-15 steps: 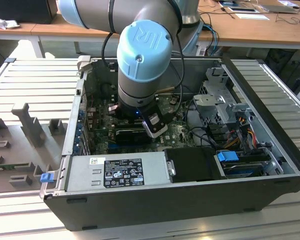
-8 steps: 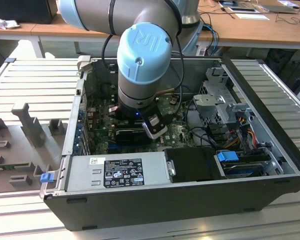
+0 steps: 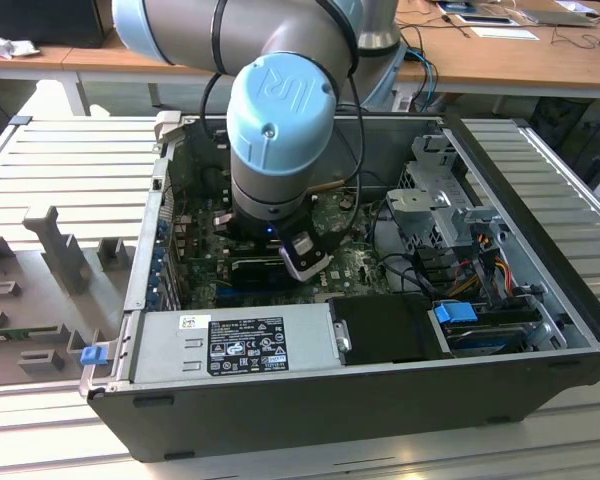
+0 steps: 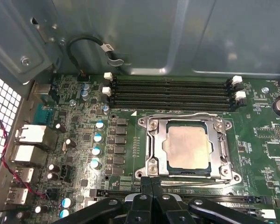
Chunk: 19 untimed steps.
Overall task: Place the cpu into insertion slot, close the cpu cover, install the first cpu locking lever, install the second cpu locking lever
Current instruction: 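Install the second cpu locking lever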
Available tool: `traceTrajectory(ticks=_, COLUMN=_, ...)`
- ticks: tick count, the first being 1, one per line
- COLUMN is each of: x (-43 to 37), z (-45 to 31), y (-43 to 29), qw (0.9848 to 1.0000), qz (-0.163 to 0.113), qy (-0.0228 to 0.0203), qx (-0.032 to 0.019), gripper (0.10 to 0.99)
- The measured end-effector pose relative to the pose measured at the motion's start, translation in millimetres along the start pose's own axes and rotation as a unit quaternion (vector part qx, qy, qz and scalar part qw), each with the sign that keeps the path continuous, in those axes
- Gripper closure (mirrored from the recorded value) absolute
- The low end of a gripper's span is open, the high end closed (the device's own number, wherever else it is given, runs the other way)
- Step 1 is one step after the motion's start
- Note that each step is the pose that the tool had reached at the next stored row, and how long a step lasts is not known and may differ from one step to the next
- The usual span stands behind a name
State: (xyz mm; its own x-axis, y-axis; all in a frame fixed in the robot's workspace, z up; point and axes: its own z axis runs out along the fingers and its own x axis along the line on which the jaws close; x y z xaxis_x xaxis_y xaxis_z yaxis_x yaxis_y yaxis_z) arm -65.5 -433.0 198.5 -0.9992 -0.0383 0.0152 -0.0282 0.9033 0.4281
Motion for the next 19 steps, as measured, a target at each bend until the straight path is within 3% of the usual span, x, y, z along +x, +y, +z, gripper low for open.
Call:
traceTrajectory(ticks=4, x=1.7, z=2.7, y=-0.2, qw=1.0, qz=0.0, qy=-0.0001, qx=-0.0035, gripper=0.98)
traceTrajectory(ticks=19, x=5.4, z=13.2, y=4.3, qw=1.0, qz=0.0, qy=0.0, qx=-0.0037, gripper=0.98)
